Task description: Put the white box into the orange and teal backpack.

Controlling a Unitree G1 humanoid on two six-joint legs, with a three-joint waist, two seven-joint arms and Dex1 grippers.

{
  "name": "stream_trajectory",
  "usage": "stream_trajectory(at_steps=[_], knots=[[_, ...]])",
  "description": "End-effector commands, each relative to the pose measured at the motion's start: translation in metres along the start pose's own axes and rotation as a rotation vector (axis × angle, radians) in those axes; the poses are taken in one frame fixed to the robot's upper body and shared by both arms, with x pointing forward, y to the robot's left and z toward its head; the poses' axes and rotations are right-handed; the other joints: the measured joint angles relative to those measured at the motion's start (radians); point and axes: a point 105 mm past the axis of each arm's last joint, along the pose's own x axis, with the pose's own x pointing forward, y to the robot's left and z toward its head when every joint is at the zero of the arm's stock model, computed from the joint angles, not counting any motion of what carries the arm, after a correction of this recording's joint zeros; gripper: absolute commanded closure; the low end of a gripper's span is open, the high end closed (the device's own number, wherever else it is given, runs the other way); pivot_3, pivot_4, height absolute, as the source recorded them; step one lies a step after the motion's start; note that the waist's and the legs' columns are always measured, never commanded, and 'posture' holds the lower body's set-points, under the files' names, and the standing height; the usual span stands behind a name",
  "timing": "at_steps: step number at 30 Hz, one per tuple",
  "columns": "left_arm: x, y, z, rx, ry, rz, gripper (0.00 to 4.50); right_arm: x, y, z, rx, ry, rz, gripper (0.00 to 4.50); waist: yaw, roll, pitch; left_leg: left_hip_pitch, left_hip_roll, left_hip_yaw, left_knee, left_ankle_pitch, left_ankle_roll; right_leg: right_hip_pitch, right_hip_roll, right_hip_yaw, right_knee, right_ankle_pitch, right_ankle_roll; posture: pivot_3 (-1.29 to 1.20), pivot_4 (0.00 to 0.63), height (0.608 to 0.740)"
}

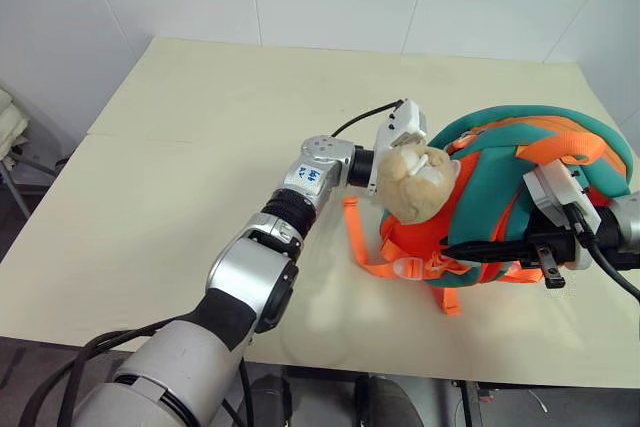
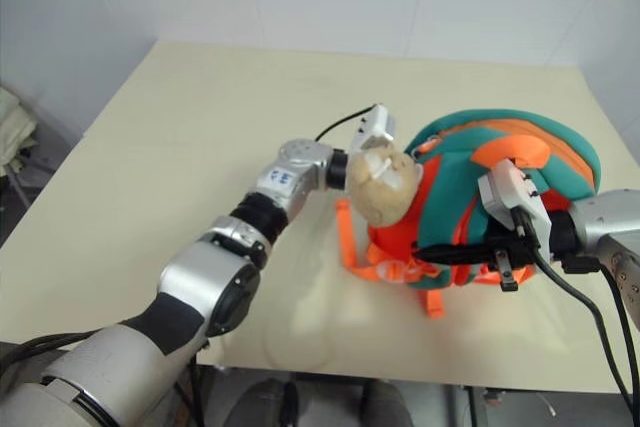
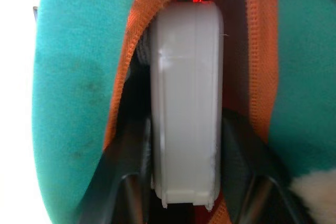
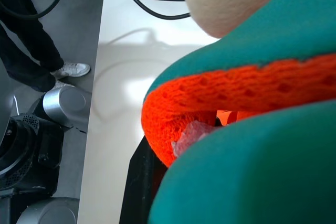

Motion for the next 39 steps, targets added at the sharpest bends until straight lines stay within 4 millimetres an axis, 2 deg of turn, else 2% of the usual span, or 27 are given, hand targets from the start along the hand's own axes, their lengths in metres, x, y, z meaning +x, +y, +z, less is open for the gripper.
stream_trajectory(at_steps=[1, 6, 7, 14, 19, 22, 25, 30, 39], knots=[[0.013, -0.002, 0.010, 0.018, 0.019, -0.017, 1.62, 0.000, 0.001, 0.005, -0.029, -0.007, -0.004, 3.92, 0.000, 0.000, 0.000, 0.000, 0.000, 0.000, 0.000, 0.000, 0.000, 0.000, 0.000, 0.000, 0.000, 0.000, 0.000, 0.00, 0.150, 0.740], [0.013, -0.001, 0.009, 0.010, 0.048, -0.011, 0.15, 0.000, 0.000, 0.005, -0.032, -0.007, -0.007, 3.92, 0.000, 0.000, 0.000, 0.000, 0.000, 0.000, 0.000, 0.000, 0.000, 0.000, 0.000, 0.000, 0.000, 0.000, 0.000, 0.00, 0.150, 0.740], [0.013, 0.000, 0.010, 0.011, 0.044, -0.008, 0.01, 0.000, 0.000, 0.005, -0.032, -0.007, -0.008, 3.92, 0.000, 0.000, 0.000, 0.000, 0.000, 0.000, 0.000, 0.000, 0.000, 0.000, 0.000, 0.000, 0.000, 0.000, 0.000, 0.00, 0.150, 0.740], [0.007, 0.002, 0.027, 0.117, -0.016, 0.007, 0.01, -0.001, 0.000, 0.005, -0.033, -0.003, -0.009, 3.92, 0.000, 0.000, 0.000, 0.000, 0.000, 0.000, 0.000, 0.000, 0.000, 0.000, 0.000, 0.000, 0.000, 0.000, 0.000, 0.00, 0.150, 0.740], [0.002, 0.000, 0.033, 0.131, -0.033, -0.016, 0.01, -0.001, -0.001, 0.005, -0.033, -0.001, -0.010, 3.92, 0.000, 0.000, 0.000, 0.000, 0.000, 0.000, 0.000, 0.000, 0.000, 0.000, 0.000, 0.000, 0.000, 0.000, 0.000, 0.00, 0.150, 0.740], [-0.002, 0.001, 0.035, 0.135, -0.035, -0.015, 0.62, -0.001, -0.001, 0.004, -0.031, 0.000, -0.010, 3.92, 0.000, 0.000, 0.000, 0.000, 0.000, 0.000, 0.000, 0.000, 0.000, 0.000, 0.000, 0.000, 0.000, 0.000, 0.000, 0.00, 0.150, 0.740], [-0.010, 0.001, 0.038, 0.163, -0.031, -0.016, 1.56, -0.001, -0.002, 0.004, -0.032, 0.002, -0.012, 3.92, -0.002, 0.000, 0.000, 0.000, 0.000, 0.000, 0.000, 0.000, 0.000, 0.000, 0.000, 0.000, 0.000, 0.000, 0.000, 0.00, 0.150, 0.740], [-0.022, -0.001, 0.042, 0.177, -0.025, -0.028, 1.56, -0.001, -0.003, 0.004, -0.030, 0.003, -0.013, 3.92, -0.002, 0.000, 0.000, 0.000, 0.000, 0.000, 0.000, 0.000, 0.000, 0.000, 0.000, 0.000, 0.001, 0.000, 0.000, 0.00, 0.150, 0.740], [-0.046, -0.009, 0.035, 0.189, 0.024, -0.044, 1.56, -0.001, -0.003, 0.003, -0.031, 0.005, -0.012, 3.92, -0.002, 0.000, 0.000, 0.000, 0.000, 0.000, 0.000, 0.000, 0.000, 0.000, 0.000, 0.000, 0.001, 0.000, 0.000, 0.00, 0.150, 0.740]])
